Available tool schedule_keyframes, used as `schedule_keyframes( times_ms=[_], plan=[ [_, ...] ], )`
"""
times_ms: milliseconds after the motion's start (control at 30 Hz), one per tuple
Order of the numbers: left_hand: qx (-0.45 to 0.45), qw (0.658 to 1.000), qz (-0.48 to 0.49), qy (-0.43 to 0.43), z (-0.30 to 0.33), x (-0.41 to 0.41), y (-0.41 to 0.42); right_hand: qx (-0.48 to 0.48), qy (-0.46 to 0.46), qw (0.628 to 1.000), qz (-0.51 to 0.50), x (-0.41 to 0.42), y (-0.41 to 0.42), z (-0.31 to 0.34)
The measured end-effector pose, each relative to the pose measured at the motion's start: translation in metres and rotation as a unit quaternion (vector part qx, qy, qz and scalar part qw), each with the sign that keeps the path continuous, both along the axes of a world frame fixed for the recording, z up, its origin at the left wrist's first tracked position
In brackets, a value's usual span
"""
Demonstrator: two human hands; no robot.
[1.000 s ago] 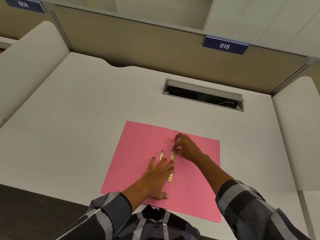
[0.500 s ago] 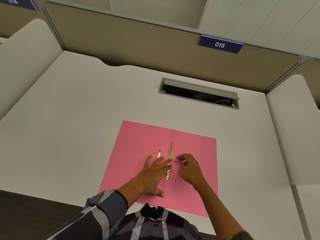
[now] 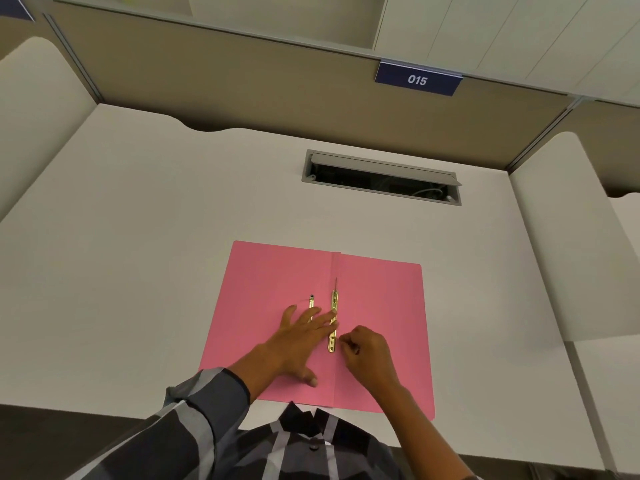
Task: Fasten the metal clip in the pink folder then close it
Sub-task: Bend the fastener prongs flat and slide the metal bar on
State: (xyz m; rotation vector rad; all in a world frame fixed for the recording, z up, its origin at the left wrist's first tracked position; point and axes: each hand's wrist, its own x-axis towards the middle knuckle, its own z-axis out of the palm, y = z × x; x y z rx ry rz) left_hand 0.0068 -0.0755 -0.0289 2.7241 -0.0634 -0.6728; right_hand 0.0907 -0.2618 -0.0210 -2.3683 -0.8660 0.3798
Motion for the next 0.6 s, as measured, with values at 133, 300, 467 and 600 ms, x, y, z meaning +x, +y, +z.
schedule_keyframes(
  times_ms=[133, 300, 467, 600],
  plan=[
    [0.005, 1.0, 0.004, -0.003, 0.0, 0.002, -0.001, -0.025, -0.035, 0.999, 0.029, -0.02, -0.005, -0.006],
    [0.037, 0.999, -0.019, -0.014, 0.003, 0.007, -0.001, -0.063, -0.002, 0.998, 0.002, -0.039, 0.006, -0.011],
    [0.079, 0.996, -0.042, -0.025, 0.007, 0.011, -0.005, -0.064, 0.053, 0.994, -0.067, -0.039, 0.017, -0.004],
    [0.079, 0.996, -0.041, -0.033, 0.011, 0.01, -0.006, -0.054, 0.07, 0.991, -0.096, -0.049, 0.03, 0.002]
  ],
)
